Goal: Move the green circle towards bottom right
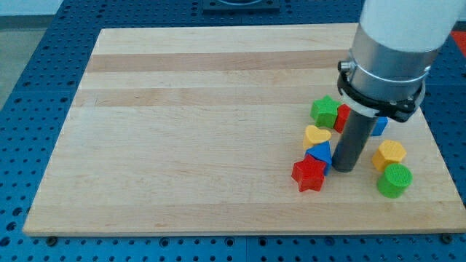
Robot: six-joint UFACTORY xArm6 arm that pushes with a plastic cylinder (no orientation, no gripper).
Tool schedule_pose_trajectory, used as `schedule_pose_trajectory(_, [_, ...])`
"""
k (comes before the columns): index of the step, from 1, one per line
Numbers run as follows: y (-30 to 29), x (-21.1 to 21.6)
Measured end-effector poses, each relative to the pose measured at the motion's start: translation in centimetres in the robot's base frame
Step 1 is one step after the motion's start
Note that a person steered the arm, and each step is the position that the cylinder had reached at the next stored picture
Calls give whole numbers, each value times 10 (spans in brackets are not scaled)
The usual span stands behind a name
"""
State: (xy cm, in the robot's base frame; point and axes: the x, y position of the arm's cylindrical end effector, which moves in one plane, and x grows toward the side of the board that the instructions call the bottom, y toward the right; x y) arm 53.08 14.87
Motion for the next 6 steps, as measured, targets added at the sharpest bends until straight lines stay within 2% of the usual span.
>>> schedule_pose_trajectory(6, [46, 19])
